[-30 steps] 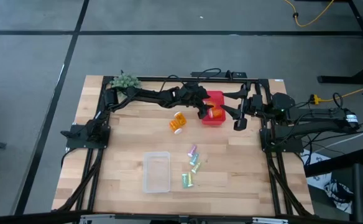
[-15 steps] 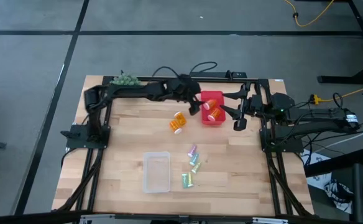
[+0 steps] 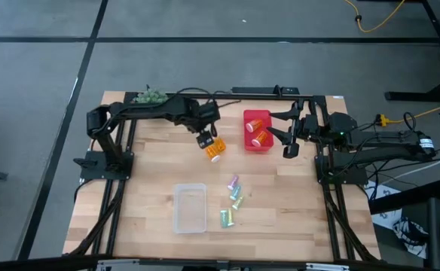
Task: Pick and place medicine bottles into bin by pill shape (circle, oval)
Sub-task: Put the large orange pill bottle into the red bin
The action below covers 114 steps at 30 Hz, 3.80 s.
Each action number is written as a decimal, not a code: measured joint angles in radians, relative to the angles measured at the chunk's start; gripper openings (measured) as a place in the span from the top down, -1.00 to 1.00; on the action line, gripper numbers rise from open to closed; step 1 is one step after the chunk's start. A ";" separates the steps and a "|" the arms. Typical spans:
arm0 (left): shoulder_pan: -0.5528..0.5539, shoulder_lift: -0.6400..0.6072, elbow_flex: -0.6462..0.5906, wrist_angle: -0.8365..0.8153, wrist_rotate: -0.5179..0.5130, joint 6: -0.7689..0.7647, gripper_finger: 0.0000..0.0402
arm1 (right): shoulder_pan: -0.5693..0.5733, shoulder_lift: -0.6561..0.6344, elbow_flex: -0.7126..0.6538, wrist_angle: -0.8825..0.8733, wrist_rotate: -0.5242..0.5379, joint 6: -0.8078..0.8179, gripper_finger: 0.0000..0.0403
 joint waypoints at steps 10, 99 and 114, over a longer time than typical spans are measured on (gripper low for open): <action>-0.089 0.004 -0.013 -0.064 0.021 0.315 -0.37 | 0.000 0.000 0.000 0.000 0.000 0.000 -0.08; -0.021 0.201 0.074 0.852 0.150 0.589 0.10 | 0.000 -0.003 0.000 0.006 0.000 0.002 -0.08; 0.004 0.372 0.071 1.122 0.293 0.448 0.10 | 0.000 -0.010 0.000 0.001 0.000 0.000 -0.08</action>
